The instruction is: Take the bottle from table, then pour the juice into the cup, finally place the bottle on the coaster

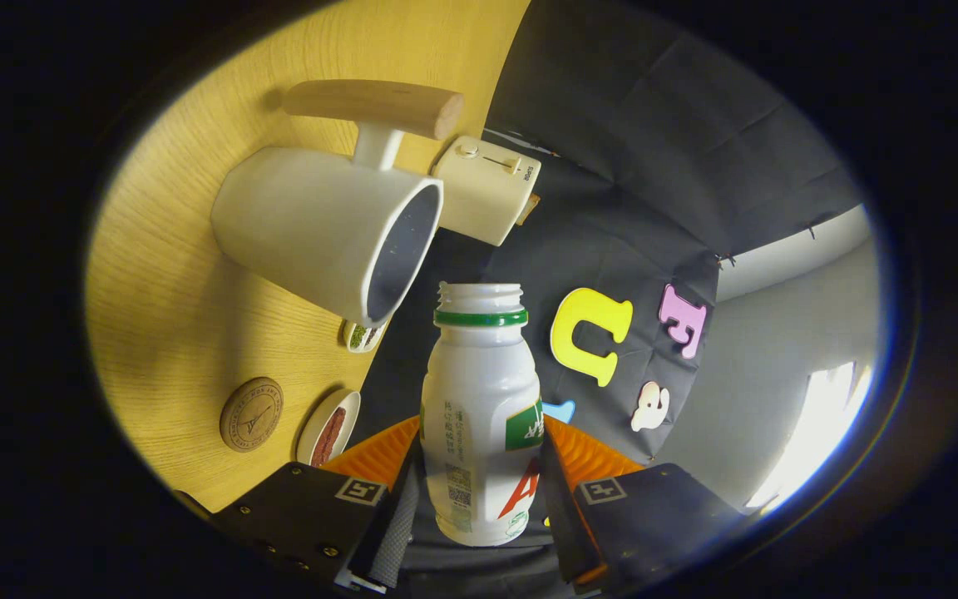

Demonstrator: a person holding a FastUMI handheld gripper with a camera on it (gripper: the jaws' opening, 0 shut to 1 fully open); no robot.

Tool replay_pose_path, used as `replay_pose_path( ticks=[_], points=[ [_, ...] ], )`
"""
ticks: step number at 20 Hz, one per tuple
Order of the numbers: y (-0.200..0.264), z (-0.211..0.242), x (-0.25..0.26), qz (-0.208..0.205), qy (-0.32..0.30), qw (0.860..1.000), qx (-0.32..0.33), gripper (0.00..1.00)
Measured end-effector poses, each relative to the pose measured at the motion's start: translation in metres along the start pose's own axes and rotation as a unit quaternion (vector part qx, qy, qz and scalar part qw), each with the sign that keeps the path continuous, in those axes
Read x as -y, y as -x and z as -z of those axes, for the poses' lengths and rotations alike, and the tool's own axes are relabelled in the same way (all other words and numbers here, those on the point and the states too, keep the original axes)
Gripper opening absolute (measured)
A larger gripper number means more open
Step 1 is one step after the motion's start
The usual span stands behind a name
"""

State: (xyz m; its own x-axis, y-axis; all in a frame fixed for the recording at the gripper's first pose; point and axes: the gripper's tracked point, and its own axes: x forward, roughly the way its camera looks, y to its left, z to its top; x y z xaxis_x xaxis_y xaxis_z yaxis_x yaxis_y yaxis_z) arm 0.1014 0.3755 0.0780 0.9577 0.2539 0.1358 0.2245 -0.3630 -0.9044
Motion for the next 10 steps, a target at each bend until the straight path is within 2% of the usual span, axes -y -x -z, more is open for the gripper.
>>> replay_pose_path(
  ticks=[5, 10],
  points=[
    [0.0011, -0.0022, 0.0007, 0.001, -0.018, 1.0, 0.0, 0.69],
    [-0.0002, 0.0007, 0.0012, -0.005, -0.097, 0.995, -0.001, 0.69]
  ],
)
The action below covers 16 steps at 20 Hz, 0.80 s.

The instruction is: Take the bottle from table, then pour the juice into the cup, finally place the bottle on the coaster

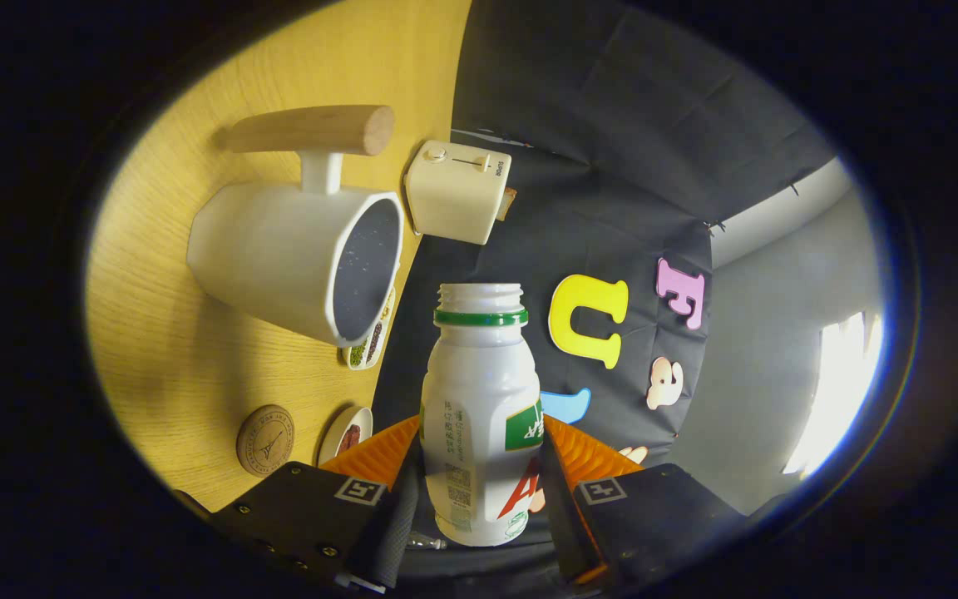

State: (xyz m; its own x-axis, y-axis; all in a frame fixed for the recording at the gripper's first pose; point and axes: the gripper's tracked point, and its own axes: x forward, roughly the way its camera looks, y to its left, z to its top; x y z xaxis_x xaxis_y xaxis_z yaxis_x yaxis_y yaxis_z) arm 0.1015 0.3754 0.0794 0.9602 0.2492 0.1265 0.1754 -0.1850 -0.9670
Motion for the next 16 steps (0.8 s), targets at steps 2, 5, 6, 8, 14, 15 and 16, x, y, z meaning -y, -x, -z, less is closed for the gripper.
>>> replay_pose_path(
  ticks=[2, 5, 6, 8, 14, 15, 16],
  points=[
    [-0.001, 0.002, -0.002, -0.008, -0.03, 1.0, -0.003, 0.69],
    [-0.002, 0.006, -0.006, -0.016, -0.068, 0.998, -0.007, 0.69],
    [-0.002, 0.007, -0.005, -0.015, -0.083, 0.996, -0.009, 0.69],
    [-0.002, 0.012, -0.007, -0.019, -0.123, 0.992, -0.013, 0.69],
    [-0.004, 0.027, -0.016, -0.029, -0.232, 0.972, -0.035, 0.69],
    [-0.004, 0.03, -0.015, -0.027, -0.251, 0.967, -0.037, 0.69],
    [-0.004, 0.032, -0.015, -0.026, -0.273, 0.961, -0.038, 0.69]
  ],
)
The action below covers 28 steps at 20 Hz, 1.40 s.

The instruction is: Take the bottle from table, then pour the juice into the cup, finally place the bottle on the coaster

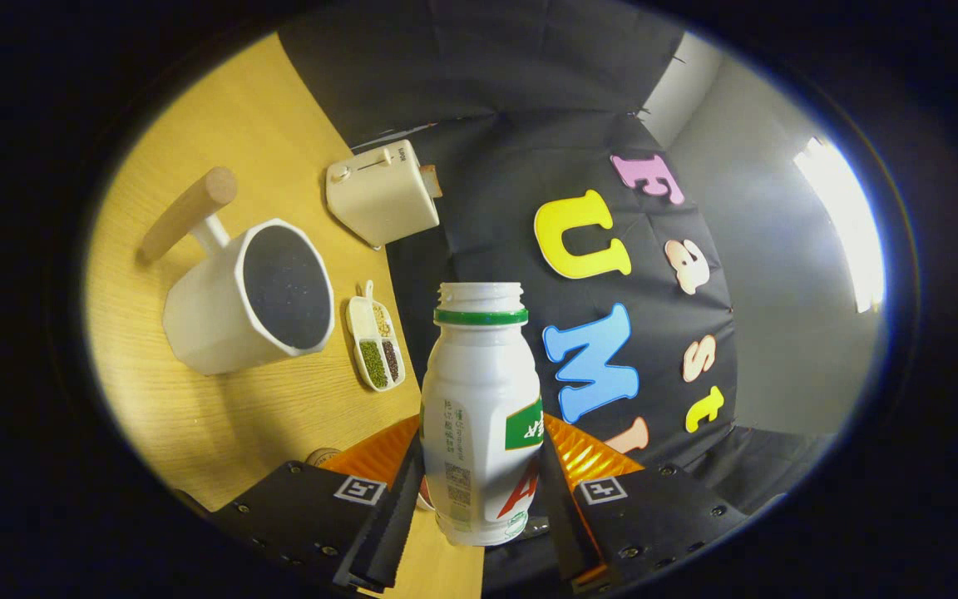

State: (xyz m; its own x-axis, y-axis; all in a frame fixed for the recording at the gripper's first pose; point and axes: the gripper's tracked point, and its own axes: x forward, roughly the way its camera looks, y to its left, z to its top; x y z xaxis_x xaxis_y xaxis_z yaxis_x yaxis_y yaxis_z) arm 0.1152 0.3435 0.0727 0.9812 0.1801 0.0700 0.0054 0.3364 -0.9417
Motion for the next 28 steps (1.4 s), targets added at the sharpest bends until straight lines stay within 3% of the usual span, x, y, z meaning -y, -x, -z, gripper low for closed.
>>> replay_pose_path(
  ticks=[4, 9, 13, 20, 28],
  points=[
    [-0.004, 0.008, 0.003, -0.006, -0.106, 0.994, -0.004, 0.69],
    [-0.005, 0.022, 0.004, -0.019, -0.227, 0.974, -0.018, 0.69],
    [-0.007, 0.029, 0.002, -0.034, -0.321, 0.946, -0.022, 0.69],
    [-0.008, 0.043, 0.003, -0.055, -0.424, 0.903, -0.031, 0.69],
    [-0.021, 0.054, -0.006, -0.066, -0.546, 0.835, -0.026, 0.69]
  ],
)
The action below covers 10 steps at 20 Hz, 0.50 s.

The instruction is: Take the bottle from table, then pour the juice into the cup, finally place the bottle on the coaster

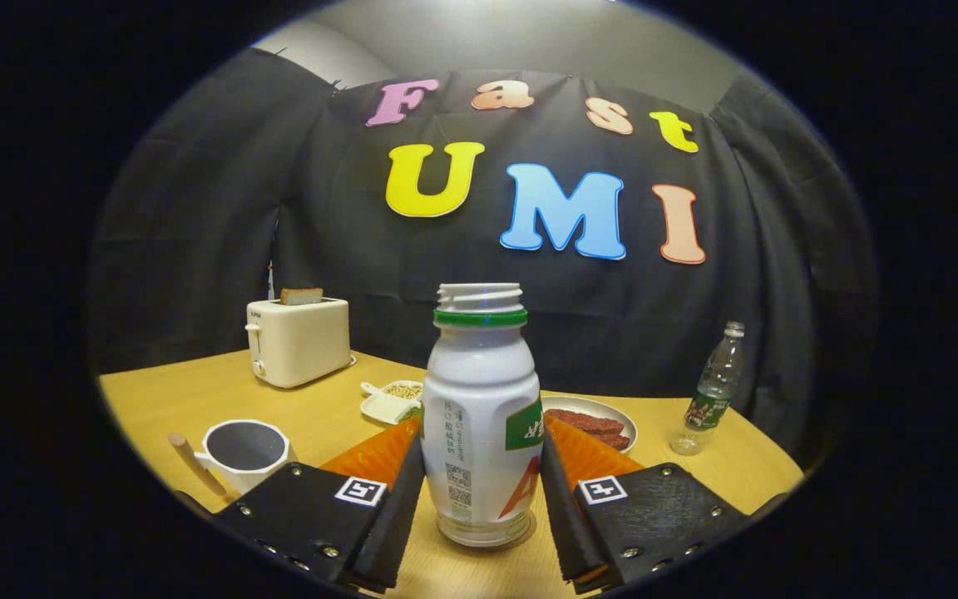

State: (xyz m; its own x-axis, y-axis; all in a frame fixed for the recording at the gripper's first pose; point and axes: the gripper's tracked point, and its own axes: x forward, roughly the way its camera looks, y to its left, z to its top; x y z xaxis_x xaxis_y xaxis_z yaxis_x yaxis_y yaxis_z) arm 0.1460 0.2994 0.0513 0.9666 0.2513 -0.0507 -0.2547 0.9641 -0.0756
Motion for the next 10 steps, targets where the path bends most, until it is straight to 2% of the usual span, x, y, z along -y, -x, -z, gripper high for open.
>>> replay_pose_path(
  ticks=[10],
  points=[
    [-0.022, 0.025, 0.005, 0.005, -0.022, 1.0, -0.017, 0.69]
  ],
)
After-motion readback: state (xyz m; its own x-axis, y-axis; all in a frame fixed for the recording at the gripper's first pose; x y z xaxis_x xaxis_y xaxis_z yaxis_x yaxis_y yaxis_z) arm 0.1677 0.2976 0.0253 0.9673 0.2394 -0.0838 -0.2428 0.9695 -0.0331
